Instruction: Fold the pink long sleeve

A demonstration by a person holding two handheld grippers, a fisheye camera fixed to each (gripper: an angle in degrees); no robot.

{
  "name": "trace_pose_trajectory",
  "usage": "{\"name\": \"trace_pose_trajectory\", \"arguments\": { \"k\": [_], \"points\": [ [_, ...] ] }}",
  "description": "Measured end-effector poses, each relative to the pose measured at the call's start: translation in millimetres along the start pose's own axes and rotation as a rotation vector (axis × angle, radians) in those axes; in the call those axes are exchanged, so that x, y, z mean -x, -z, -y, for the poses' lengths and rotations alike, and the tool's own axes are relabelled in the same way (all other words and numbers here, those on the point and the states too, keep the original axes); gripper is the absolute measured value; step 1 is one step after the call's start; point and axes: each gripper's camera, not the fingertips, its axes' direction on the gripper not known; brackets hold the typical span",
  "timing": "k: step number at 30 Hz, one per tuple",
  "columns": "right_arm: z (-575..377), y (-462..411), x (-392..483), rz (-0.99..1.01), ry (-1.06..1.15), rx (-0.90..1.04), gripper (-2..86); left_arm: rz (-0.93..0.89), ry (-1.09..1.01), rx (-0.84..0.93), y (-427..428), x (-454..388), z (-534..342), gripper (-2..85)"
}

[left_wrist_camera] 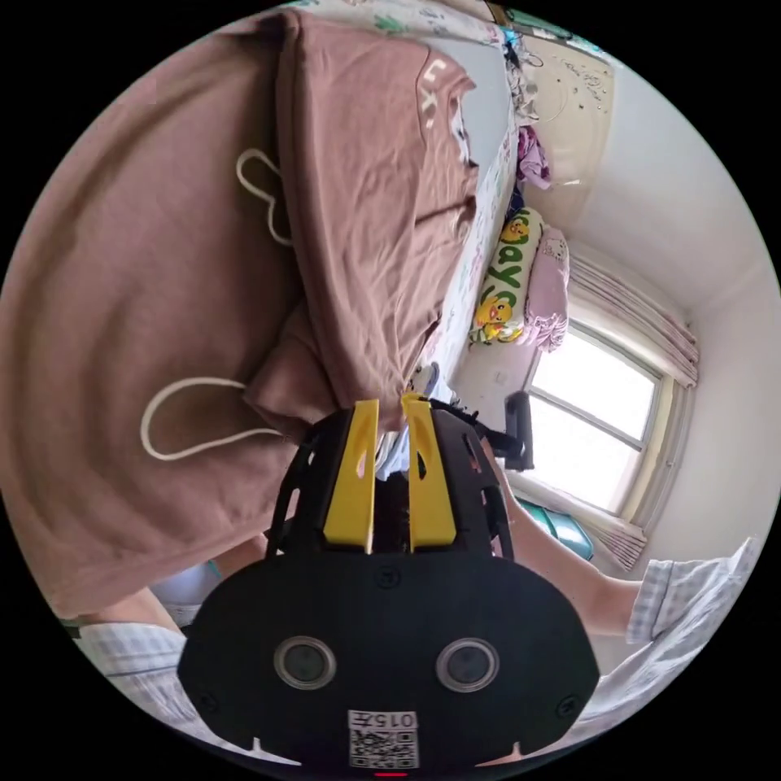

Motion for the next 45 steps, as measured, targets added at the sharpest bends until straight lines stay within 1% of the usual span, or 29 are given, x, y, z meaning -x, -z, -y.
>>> {"name": "trace_pose_trajectory", "arguments": {
  "k": [2, 5, 8, 9, 12, 17, 21, 25, 27, 30, 33, 36, 37, 39, 40, 41, 42, 43, 45],
  "points": [
    [7.9, -2.7, -9.1, 0.032, 0.027, 0.03, 9.8, 0.034, 0.009, 0.0, -17.9, -7.7, -8.0, 8.2],
    [17.1, -2.0, -24.9, 0.116, 0.068, 0.075, 9.2, 0.136, 0.068, -0.054, -37.2, -17.1, -19.7, 10.2],
    [21.9, 12.8, -41.6, 0.213, 0.106, 0.047, 9.1, 0.176, 0.109, -0.122, -42.2, -26.0, -27.1, 8.7],
    [23.1, 19.3, -48.3, 0.27, 0.126, 0.035, 9.2, 0.187, 0.114, -0.129, -43.5, -29.5, -28.9, 8.0],
    [27.8, 26.8, -57.9, 0.356, 0.188, 0.015, 9.4, 0.213, 0.122, -0.151, -43.5, -38.2, -36.5, 7.0],
    [36.1, 17.0, -55.2, 0.317, 0.244, 0.092, 9.4, 0.233, 0.184, -0.196, -31.6, -54.5, -60.9, 7.9],
    [33.0, 24.3, -66.3, 0.326, 0.25, 0.079, 7.7, 0.271, 0.223, -0.237, -33.2, -64.3, -74.8, 7.8],
    [33.4, 26.9, -74.5, 0.353, 0.233, 0.083, 4.0, 0.283, 0.271, -0.256, -35.3, -62.6, -73.3, 2.7],
    [33.9, 32.2, -73.8, 0.307, 0.246, 0.085, 1.2, 0.298, 0.277, -0.238, -35.2, -64.4, -73.5, 0.0],
    [31.9, 48.6, -73.6, 0.253, 0.268, 0.048, 0.1, 0.311, 0.279, -0.208, -29.1, -71.1, -76.9, -0.7],
    [29.4, 66.5, -74.1, 0.246, 0.28, 0.019, -0.3, 0.324, 0.266, -0.186, -23.4, -79.9, -83.8, -0.8],
    [27.2, 88.0, -73.2, 0.112, 0.283, -0.062, 0.0, 0.377, 0.277, -0.172, -17.5, -82.3, -92.9, -0.5],
    [27.6, 92.1, -73.6, 0.117, 0.288, -0.074, 0.2, 0.365, 0.283, -0.173, -16.5, -80.9, -94.9, -0.3],
    [33.0, 98.7, -73.2, 0.2, 0.316, -0.048, 1.5, 0.244, 0.292, -0.195, -12.8, -73.5, -100.3, 0.9],
    [34.6, 98.1, -71.9, 0.219, 0.324, -0.035, 2.0, 0.234, 0.298, -0.201, -11.6, -72.2, -100.9, 3.1],
    [37.0, 95.6, -67.9, 0.243, 0.342, -0.017, 5.8, 0.238, 0.302, -0.219, -8.7, -70.8, -101.2, 7.5],
    [40.3, 90.5, -63.0, 0.239, 0.346, 0.009, 8.2, 0.234, 0.307, -0.236, -6.7, -69.0, -100.0, 9.3],
    [42.3, 87.3, -60.6, 0.238, 0.343, 0.026, 8.9, 0.213, 0.313, -0.241, -6.2, -67.3, -99.0, 10.2],
    [48.1, 75.1, -51.2, 0.281, 0.349, 0.082, 8.1, 0.11, 0.34, -0.261, -7.1, -59.7, -94.5, 10.0]
  ]
}}
